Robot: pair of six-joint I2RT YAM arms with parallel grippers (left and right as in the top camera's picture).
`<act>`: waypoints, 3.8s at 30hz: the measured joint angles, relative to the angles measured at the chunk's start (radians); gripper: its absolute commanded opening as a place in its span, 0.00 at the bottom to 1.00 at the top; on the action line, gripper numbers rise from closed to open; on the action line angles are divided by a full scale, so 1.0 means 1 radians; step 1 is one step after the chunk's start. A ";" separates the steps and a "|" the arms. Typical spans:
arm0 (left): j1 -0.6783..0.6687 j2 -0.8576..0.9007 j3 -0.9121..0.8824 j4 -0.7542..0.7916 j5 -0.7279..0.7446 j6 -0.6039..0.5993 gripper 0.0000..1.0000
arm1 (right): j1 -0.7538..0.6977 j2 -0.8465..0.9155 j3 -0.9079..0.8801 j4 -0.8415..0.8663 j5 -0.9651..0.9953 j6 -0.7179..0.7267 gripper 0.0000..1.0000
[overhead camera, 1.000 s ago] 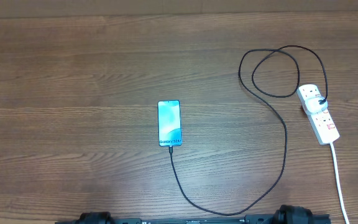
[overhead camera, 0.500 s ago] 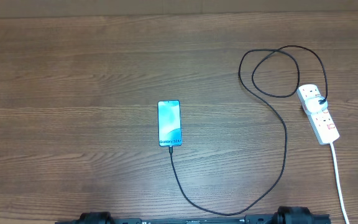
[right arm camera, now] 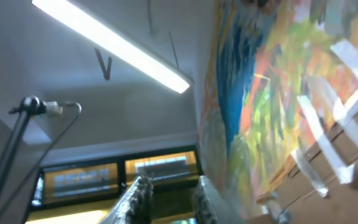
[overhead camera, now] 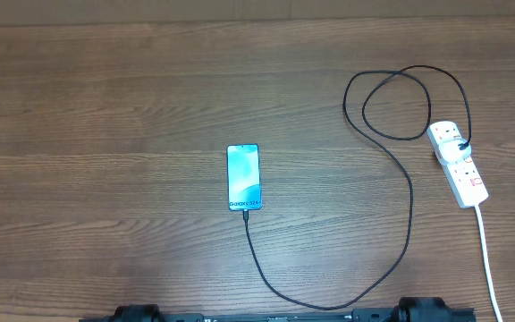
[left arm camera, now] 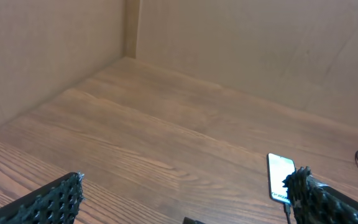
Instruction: Plug charger to phone and switch on socket
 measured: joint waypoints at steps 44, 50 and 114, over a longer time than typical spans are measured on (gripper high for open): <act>0.000 0.000 0.000 0.000 0.000 0.000 1.00 | 0.000 0.003 -1.682 0.790 0.041 0.534 1.00; 0.000 0.000 0.000 -0.001 0.000 0.000 1.00 | 0.000 0.008 -1.682 0.569 0.045 0.534 1.00; -0.004 0.000 -0.008 0.026 0.025 -0.008 1.00 | -0.046 0.005 -1.682 0.552 -0.119 0.091 1.00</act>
